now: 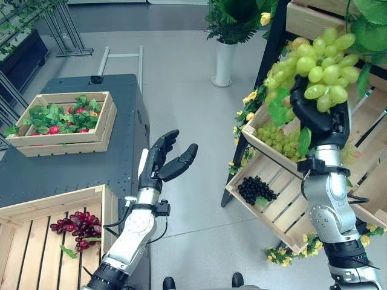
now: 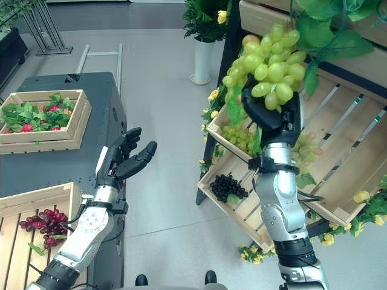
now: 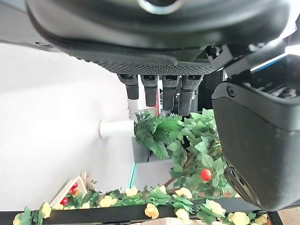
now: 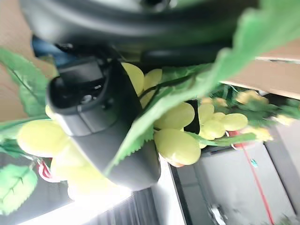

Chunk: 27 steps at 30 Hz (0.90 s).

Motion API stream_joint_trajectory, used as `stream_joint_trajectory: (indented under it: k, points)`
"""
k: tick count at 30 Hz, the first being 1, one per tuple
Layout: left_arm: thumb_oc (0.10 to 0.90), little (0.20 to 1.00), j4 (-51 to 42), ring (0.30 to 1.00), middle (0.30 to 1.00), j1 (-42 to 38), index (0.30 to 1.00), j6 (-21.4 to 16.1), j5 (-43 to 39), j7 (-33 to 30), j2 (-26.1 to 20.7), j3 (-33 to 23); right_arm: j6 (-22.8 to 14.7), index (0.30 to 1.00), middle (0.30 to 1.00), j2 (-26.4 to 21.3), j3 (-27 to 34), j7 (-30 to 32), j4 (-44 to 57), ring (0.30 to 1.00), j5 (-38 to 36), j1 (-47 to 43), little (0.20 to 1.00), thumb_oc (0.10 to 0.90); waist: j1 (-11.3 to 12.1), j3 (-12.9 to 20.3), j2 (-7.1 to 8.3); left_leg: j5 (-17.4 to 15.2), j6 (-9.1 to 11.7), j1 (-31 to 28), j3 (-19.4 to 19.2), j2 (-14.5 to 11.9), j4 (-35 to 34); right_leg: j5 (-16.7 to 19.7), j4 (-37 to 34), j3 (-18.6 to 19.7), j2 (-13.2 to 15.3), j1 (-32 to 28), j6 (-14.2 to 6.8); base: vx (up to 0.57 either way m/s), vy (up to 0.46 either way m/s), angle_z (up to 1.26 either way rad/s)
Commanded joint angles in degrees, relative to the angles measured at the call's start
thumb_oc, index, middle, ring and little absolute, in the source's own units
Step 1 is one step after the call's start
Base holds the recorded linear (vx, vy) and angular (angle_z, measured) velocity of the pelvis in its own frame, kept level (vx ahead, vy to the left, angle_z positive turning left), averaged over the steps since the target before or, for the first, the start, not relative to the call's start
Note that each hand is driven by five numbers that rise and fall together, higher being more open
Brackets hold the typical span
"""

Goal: Pick up the fruits from the basket on one side to the basket on the other side

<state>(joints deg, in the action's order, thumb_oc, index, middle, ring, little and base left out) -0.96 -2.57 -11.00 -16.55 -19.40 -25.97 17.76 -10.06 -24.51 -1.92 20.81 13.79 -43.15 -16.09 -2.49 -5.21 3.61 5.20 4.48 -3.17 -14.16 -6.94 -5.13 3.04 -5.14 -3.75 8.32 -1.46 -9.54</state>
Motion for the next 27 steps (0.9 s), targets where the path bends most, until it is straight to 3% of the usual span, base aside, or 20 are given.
stream_joint_trajectory:
  k: [1, 6, 13, 17, 24, 26, 27]
  points:
    - [0.800, 0.900, 2.4, 0.900, 0.900, -9.8, 0.900, -6.7, 0.2, -0.4, 0.7, 0.4, -8.6, 0.300, 0.300, -4.4, 7.3, 3.8, 2.7, 0.300, 1.8, -9.7, 0.300, 0.400, -0.9, 4.5, -1.47, -5.7, -0.2, -1.8, 2.8, -1.4, 0.1, -0.2, 0.1, -2.9, -2.0, -0.5, 2.9, 0.03, 0.006, -0.06]
    - [0.800, 0.900, 3.0, 0.900, 0.900, -9.5, 0.900, -7.3, -0.3, 1.1, 0.3, 1.0, -6.1, 0.300, 0.300, -4.8, 8.6, 6.4, -4.1, 0.300, 1.0, -9.5, 0.300, 0.400, -0.8, 4.5, -1.30, -5.7, -0.3, -1.9, 3.1, -1.4, 0.1, 0.0, 0.1, -3.2, -1.7, -0.6, 2.8, 0.01, 0.000, 0.00]
    - [0.800, 0.900, 3.1, 0.900, 0.900, -9.9, 0.900, -6.7, -1.1, 2.0, -0.5, 2.0, -3.3, 0.300, 0.300, -6.1, 9.2, 5.5, -17.9, 0.300, -3.1, -8.9, 0.300, 0.400, 0.0, 4.4, -1.15, -5.7, -0.4, -1.8, 4.1, -1.4, 0.1, 0.1, 0.1, -4.2, -1.4, -0.8, 2.9, 0.00, 0.000, 0.00]
    - [0.800, 0.900, 2.6, 0.900, 0.900, -10.2, 0.900, -6.0, -1.4, 2.4, -0.8, 2.7, -2.6, 0.300, 0.300, -7.0, 8.0, 2.7, -25.2, 0.300, -2.7, -8.5, 0.300, 0.400, 0.6, 4.2, -1.07, -5.5, -0.4, -1.7, 5.0, -1.3, 0.1, 0.2, 0.1, -4.7, -1.3, -0.9, 3.1, 0.00, -0.011, 0.02]
    - [0.800, 0.900, 3.4, 0.900, 0.900, -11.2, 0.900, -5.6, -1.9, 2.5, -1.2, 3.2, -0.6, 0.300, 0.300, -8.2, 6.6, 3.5, -35.7, 0.300, -2.8, -8.7, 0.300, 0.400, 1.4, 3.8, -0.99, -5.2, -0.4, -1.6, 5.7, -1.3, 0.1, 0.4, 0.1, -5.2, -1.3, -1.0, 3.2, -0.01, -0.015, 0.08]
    - [0.800, 0.900, 3.8, 0.900, 0.900, -12.2, 0.900, -5.4, -2.3, 2.6, -1.5, 4.0, 2.2, 0.300, 0.300, -9.3, 5.8, 4.7, -42.0, 0.300, -2.0, -10.1, 0.300, 0.400, 1.9, 3.7, -0.92, -5.2, -0.3, -1.4, 6.2, -1.2, 0.1, 0.5, 0.1, -5.4, -1.2, -1.0, 3.2, -0.01, -0.015, 0.01]
    - [0.800, 0.900, 3.7, 0.900, 0.900, -12.7, 0.900, -5.1, -2.5, 2.4, -1.6, 4.2, 4.9, 0.521, 0.521, -10.3, 4.7, 6.0, -44.8, 0.521, 0.8, -11.2, 0.521, 0.547, 2.0, 3.6, -0.92, -5.1, -0.3, -1.3, 6.3, -1.2, 0.1, 0.6, 0.1, -5.6, -1.2, -1.0, 3.2, -0.02, -0.018, 0.03]
